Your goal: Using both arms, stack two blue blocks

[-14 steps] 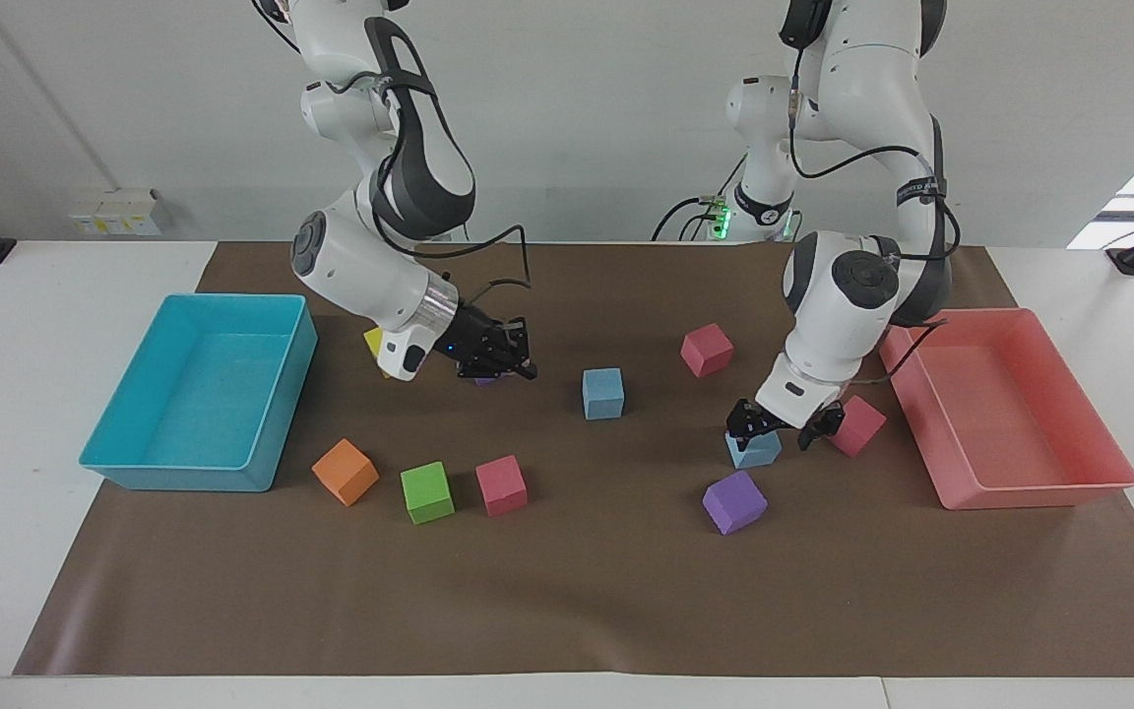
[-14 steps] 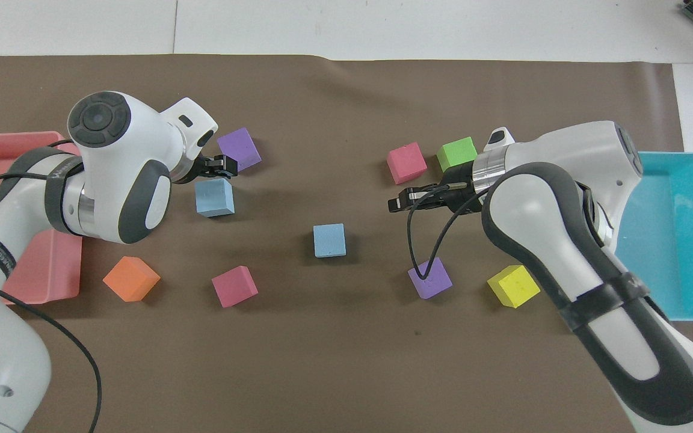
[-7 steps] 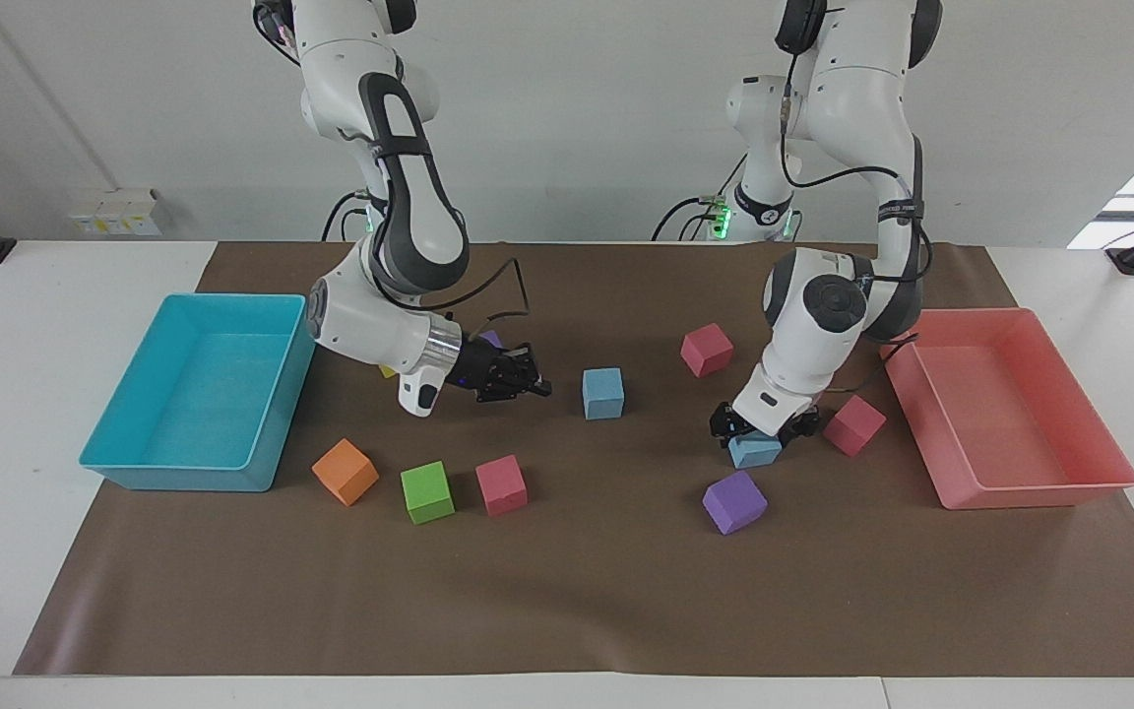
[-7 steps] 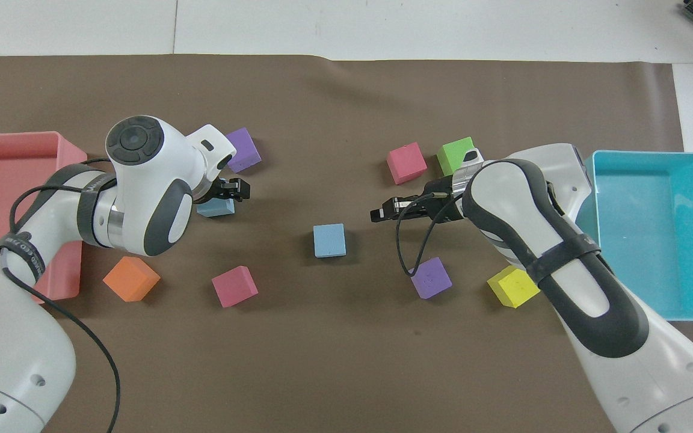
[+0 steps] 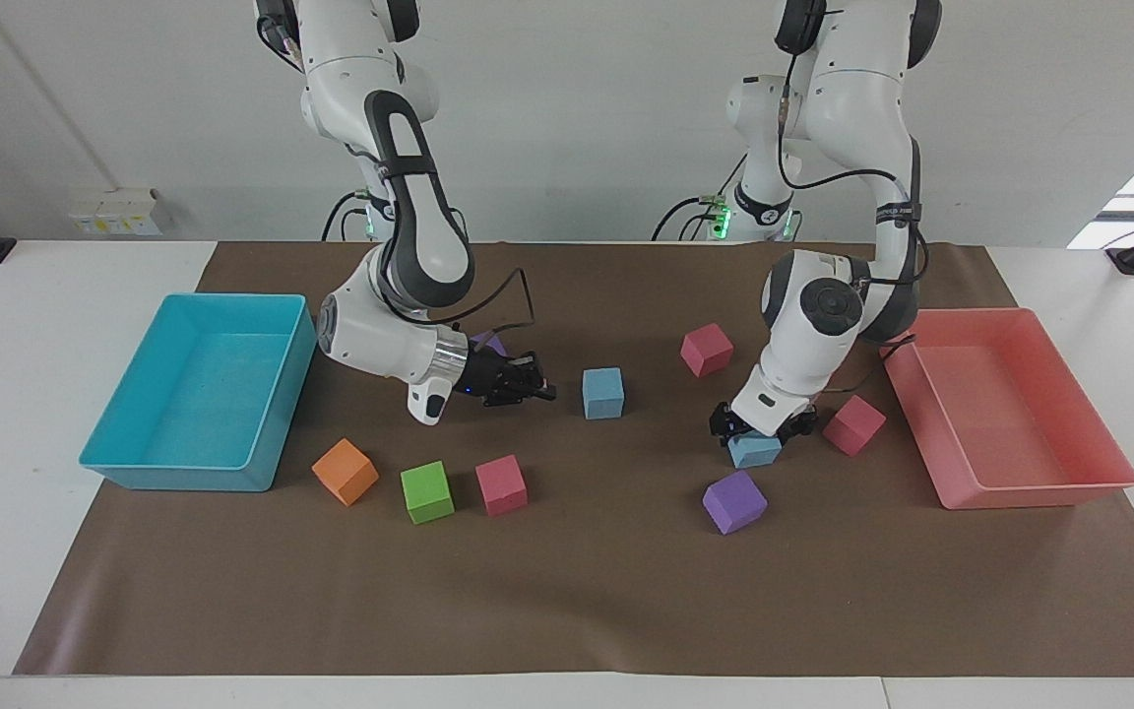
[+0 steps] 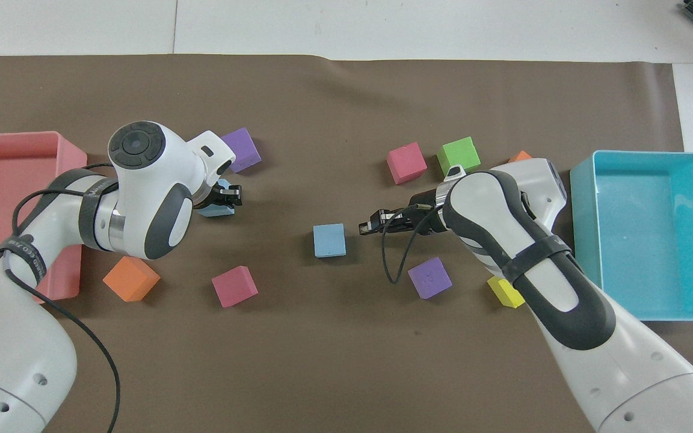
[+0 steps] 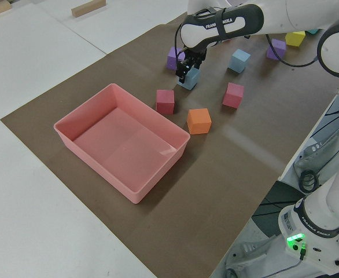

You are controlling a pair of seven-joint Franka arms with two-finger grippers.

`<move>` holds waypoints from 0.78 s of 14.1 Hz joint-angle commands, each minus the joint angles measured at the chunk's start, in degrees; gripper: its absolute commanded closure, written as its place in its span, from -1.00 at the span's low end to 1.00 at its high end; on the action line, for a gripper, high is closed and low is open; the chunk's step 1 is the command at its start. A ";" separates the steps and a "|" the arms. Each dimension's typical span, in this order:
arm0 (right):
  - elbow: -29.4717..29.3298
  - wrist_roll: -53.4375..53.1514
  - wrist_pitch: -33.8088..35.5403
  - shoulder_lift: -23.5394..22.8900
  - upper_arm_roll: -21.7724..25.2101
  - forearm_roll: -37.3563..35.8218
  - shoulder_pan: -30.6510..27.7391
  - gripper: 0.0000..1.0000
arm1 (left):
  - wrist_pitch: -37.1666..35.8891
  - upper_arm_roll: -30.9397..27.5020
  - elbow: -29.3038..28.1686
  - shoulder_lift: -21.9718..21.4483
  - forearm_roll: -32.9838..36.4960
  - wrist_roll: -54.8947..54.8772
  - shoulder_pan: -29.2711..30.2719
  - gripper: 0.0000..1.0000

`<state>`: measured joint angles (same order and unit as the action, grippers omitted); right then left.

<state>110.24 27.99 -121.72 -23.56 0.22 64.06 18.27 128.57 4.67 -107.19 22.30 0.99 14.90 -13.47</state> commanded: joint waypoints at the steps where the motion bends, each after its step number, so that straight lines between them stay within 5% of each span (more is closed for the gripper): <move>1: 0.76 1.19 -0.89 -0.69 -0.14 1.86 0.02 1.00 | -0.07 -0.54 -1.88 -1.38 1.30 2.06 -0.95 0.80; 11: 2.08 1.36 -1.15 -0.69 -0.14 1.95 0.10 1.00 | -12.73 -0.36 4.18 -9.64 2.26 4.52 -6.99 0.78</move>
<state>111.47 27.99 -122.02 -24.68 0.35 64.06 18.48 117.68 5.10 -103.85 13.14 1.22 17.02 -16.91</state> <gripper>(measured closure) 0.991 0.414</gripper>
